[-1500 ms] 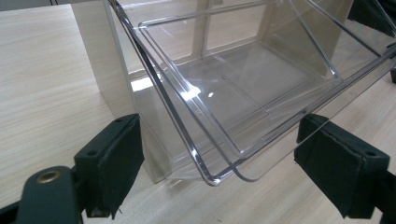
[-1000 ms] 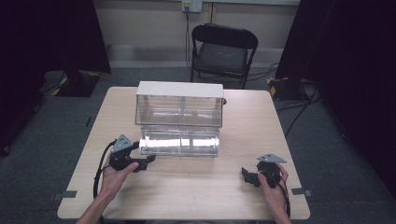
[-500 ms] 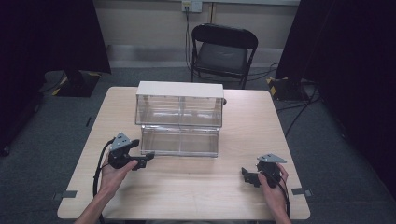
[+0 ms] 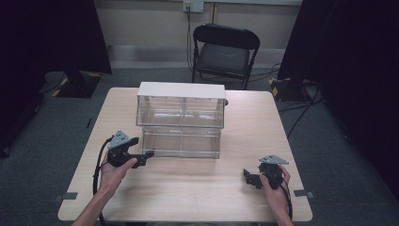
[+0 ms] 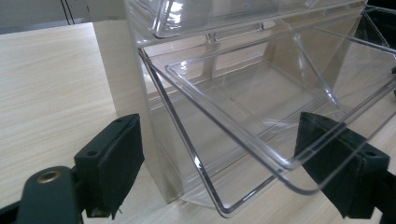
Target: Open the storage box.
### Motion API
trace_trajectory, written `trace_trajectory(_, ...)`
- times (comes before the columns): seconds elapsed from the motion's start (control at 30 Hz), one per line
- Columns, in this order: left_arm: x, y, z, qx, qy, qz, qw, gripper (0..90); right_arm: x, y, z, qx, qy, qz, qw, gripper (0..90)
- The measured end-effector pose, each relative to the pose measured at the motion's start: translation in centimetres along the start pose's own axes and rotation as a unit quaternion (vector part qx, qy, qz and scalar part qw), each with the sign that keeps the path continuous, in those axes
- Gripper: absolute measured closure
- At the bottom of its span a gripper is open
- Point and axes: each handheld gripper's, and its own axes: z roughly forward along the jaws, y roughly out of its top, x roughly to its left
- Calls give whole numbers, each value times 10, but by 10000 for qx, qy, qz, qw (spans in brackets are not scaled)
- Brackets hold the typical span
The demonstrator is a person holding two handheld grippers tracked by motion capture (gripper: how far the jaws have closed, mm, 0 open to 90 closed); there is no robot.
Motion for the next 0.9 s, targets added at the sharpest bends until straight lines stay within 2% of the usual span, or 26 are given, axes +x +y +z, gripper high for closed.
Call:
trace_trajectory(0.1, 2, 3, -1, -67, 5, -106, 9999, 162, 0, 0, 0, 4, 0, 9, 10000, 82)
trace_trajectory(0.17, 1, 5, -1, -46, 10, -35, 10000, 162, 0, 0, 0, -1, 2, 1, 10000, 81)
trace_trajectory(0.2, 0, 8, -1, -11, 33, 95, 9999, 161, 0, 0, 0, -1, -1, -2, 10000, 79)
trace_trajectory(0.33, -1, 10, 0, -36, 27, 57, 10000, 157, 0, 0, 0, 4, -10, -7, 10000, 79)
trace_trajectory(0.37, -1, 12, 2, -25, -23, 89, 10000, 156, 0, 0, 0, 4, -4, -8, 10000, 79)
trace_trajectory(0.47, -1, 13, 2, -22, 12, 135, 9999, 157, 0, 0, 0, 6, -4, -6, 10000, 79)
trace_trajectory(0.53, -1, 13, 3, -104, 17, 42, 9999, 156, 0, 0, 0, 5, -7, -6, 10000, 79)
trace_trajectory(0.73, 3, 13, 7, -85, 98, 23, 9999, 159, 0, 0, 0, 5, -5, -7, 10000, 79)
trace_trajectory(0.9, 4, 14, 6, -108, 81, -5, 9999, 156, 0, 0, 0, 5, -9, -5, 10000, 79)
